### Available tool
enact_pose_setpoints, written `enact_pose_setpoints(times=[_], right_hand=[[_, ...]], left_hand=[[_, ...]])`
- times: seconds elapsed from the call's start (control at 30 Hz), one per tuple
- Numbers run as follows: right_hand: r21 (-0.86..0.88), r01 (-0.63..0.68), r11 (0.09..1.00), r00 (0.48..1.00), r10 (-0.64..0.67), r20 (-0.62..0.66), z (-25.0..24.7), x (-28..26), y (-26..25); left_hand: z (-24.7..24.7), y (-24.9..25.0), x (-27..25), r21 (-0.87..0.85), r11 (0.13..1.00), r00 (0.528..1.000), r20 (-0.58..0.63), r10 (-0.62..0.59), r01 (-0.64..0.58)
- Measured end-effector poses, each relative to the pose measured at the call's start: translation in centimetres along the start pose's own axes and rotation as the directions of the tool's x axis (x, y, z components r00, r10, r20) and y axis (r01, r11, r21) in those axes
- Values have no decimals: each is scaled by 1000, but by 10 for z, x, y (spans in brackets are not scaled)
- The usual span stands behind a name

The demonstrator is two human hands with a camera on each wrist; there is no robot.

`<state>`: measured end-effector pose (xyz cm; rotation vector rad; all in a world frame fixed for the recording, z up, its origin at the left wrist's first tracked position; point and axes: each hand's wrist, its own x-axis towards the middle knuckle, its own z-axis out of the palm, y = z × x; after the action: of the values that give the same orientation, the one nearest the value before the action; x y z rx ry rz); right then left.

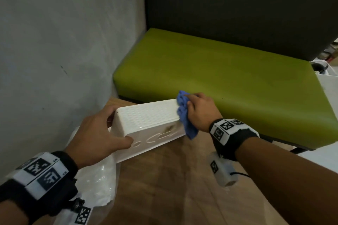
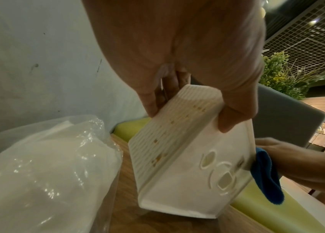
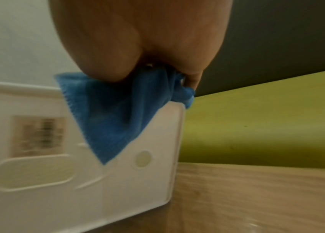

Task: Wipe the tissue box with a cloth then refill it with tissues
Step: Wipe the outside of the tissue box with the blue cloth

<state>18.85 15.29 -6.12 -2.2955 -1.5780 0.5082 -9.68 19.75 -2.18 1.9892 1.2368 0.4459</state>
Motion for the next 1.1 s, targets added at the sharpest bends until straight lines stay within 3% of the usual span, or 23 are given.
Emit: enact_pose_setpoints(times=[0.07, 0.13, 0.2, 0.3, 0.47, 0.7, 0.9, 1.1], right_hand=[[-3, -112, 994, 994, 112, 11, -2, 3, 12], [38, -97, 995, 995, 98, -7, -4, -2, 10], [94, 79, 992, 997, -77, -19, -9, -10, -9], [122, 313, 942, 938, -327, 118, -24, -17, -44], [-146, 467, 872, 832, -377, 408, -51, -8, -72], [-63, 361, 930, 857, -304, 416, -65, 3, -73], [175, 234, 956, 894, -282, 347, -72, -1, -48], [393, 73, 917, 906, -226, 357, -77, -4, -30]], left_hand=[[-2, 2, 2, -7, 1000, 999, 19, 28, -27], [-4, 7, 4, -19, 999, 999, 29, 41, -40], [-5, 13, 7, -31, 999, 999, 29, 31, -30], [-6, 23, 12, -12, 1000, 999, 33, 26, -26], [-13, 43, 18, -17, 1000, 1000, 18, 18, -18], [-14, 65, 27, 29, 996, 995, 45, 85, -86], [-24, 38, 23, 143, 988, 959, 282, 14, -57], [-4, 27, 19, -70, 997, 989, 149, -10, 20]])
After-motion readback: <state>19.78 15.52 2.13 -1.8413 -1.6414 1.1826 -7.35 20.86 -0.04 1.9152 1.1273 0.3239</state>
